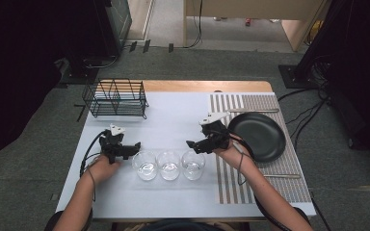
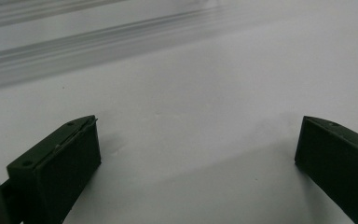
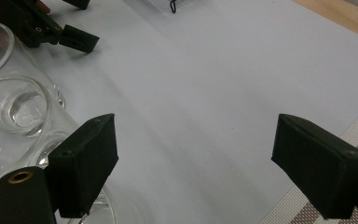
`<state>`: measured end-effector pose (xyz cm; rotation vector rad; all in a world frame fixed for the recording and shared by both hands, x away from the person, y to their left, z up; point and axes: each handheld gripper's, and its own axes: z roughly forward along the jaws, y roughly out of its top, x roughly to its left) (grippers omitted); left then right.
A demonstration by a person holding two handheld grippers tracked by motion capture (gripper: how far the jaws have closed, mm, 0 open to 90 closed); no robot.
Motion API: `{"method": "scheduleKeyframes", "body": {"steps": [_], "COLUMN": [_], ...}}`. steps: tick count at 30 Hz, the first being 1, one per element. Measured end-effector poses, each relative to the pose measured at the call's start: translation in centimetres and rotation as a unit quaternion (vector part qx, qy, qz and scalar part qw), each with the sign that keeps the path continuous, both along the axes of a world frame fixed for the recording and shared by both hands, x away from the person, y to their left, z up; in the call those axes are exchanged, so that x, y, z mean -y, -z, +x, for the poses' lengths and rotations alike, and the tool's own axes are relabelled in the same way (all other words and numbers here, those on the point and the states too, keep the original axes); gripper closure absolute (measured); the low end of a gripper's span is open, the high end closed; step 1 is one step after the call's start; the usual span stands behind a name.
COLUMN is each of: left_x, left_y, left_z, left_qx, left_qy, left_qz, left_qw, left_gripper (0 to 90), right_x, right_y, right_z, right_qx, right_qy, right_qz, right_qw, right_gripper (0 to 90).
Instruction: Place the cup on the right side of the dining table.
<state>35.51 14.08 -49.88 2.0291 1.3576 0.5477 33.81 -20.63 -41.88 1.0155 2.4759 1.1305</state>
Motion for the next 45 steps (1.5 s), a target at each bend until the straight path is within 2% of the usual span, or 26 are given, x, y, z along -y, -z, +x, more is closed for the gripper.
{"method": "scheduleKeyframes", "body": {"steps": [6,10,12,24,36,45], "left_x": [0.0,0.0,0.0,0.0,0.0,0.0], "left_y": [0.0,0.0,0.0,0.0,0.0,0.0], "left_z": [0.0,0.0,0.0,0.0,0.0,0.0], "left_qx": [0.0,-0.001,-0.001,-0.001,0.0,0.0], "left_qy": [0.0,0.001,0.001,0.0,0.0,0.0], "left_qz": [0.0,0.001,0.001,0.0,0.0,0.0], "left_qw": [1.0,1.0,1.0,1.0,1.0,1.0], "left_gripper": [0.0,0.0,0.0,0.0,0.0,0.0], "right_x": [-0.1,-0.2,-0.4,-1.0,-1.3,-1.6], "right_y": [-0.3,-0.4,-0.5,-0.7,-0.7,-0.5], "right_z": [-0.2,-0.3,-0.5,-1.0,-1.3,-1.5], "right_qx": [-0.003,-0.003,-0.003,-0.008,-0.015,-0.019], "right_qy": [-0.009,-0.021,-0.035,-0.06,-0.09,-0.098], "right_qz": [0.01,0.014,0.013,0.004,0.014,0.013], "right_qw": [0.9999,0.9997,0.9993,0.9982,0.9957,0.9949], "right_gripper": [11.8,6.5,0.0,0.0,0.0,0.0]}}
